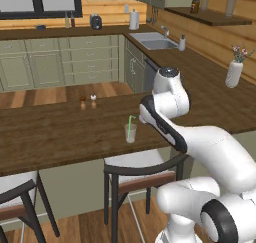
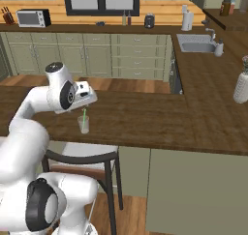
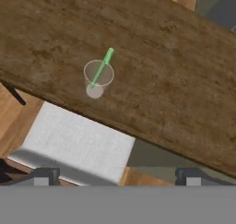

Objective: Take a straw from the drawer in front and place it inside the glass cup on the dining counter.

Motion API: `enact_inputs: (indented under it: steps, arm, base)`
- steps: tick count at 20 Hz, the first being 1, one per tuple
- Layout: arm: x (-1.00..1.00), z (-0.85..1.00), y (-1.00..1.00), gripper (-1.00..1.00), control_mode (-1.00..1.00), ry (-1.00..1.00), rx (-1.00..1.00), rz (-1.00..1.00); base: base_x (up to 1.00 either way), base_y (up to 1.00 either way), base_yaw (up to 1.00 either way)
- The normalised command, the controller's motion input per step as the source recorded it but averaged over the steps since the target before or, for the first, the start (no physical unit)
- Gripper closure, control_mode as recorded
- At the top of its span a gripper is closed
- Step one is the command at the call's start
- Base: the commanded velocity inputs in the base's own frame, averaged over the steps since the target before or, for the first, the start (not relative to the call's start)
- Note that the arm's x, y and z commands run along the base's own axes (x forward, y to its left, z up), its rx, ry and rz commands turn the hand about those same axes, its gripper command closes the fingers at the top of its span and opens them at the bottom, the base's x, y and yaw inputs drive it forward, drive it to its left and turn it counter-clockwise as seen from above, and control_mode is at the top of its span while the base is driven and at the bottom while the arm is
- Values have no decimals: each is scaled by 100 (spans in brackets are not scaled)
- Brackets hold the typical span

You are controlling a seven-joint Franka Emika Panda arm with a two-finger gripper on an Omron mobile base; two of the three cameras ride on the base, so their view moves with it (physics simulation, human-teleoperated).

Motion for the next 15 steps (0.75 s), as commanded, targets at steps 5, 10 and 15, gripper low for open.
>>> enact_inputs:
  steps: [5,10,15]
  arm:
    - [-87,61,-80,-100,-100,5,9,0]
    - [-44,14,-95,-100,-100,5,2,-5]
    - [-3,0,-96,-100,-100,1,0,-11]
  base:
    - [0,0,0]
    - [0,0,0]
    - [0,0,0]
